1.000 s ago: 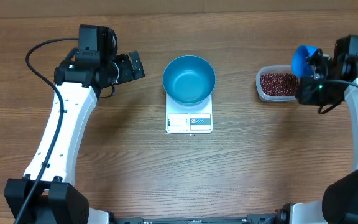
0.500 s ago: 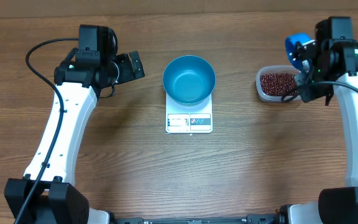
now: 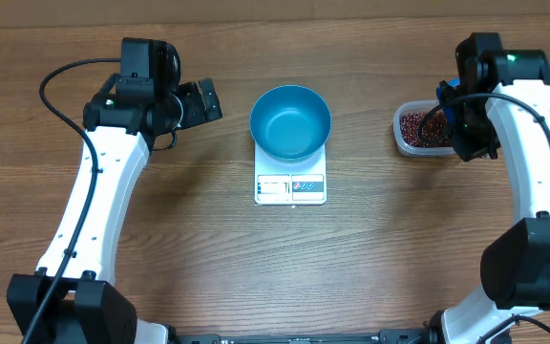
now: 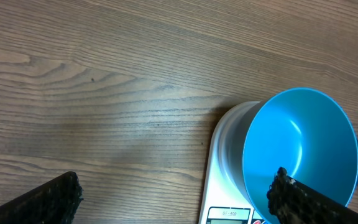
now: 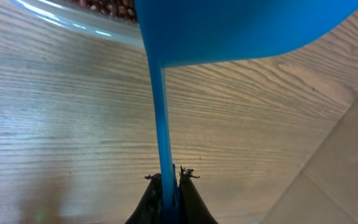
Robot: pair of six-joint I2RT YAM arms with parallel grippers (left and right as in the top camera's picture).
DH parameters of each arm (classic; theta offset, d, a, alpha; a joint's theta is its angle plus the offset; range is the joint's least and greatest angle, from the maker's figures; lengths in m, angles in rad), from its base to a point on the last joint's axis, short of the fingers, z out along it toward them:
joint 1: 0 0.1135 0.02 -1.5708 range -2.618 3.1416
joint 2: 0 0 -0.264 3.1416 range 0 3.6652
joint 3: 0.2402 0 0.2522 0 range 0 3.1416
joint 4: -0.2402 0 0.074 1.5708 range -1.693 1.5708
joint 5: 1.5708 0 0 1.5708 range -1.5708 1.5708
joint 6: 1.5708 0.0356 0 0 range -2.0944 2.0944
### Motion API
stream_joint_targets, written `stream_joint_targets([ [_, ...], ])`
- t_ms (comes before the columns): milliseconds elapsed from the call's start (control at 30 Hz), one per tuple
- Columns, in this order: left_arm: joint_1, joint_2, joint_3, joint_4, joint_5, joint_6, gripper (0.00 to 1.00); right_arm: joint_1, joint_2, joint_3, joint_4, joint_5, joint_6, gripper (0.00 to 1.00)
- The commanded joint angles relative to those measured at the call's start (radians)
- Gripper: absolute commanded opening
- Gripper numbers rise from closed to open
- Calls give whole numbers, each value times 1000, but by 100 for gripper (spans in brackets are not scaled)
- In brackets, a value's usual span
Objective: Scoop item into bowl and weigh 150g on scale
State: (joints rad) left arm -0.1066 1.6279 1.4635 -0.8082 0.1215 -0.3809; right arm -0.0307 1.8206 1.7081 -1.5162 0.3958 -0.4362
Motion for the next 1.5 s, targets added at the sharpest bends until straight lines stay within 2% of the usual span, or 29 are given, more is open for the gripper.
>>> stream_joint_targets([
  [0,2,-13,18,1,-10,26,100,14,-8,8,-23,55,26,3],
  [233,2,-13,18,1,-10,26,99,43,9,8,-58,57,28,4],
  [933,2,-13,18,0,-10,26,99,51,261,-3,-71,86,48,3],
  [1467,2,-13,18,1,-10,26,100,64,264,-3,-63,34,16,3],
])
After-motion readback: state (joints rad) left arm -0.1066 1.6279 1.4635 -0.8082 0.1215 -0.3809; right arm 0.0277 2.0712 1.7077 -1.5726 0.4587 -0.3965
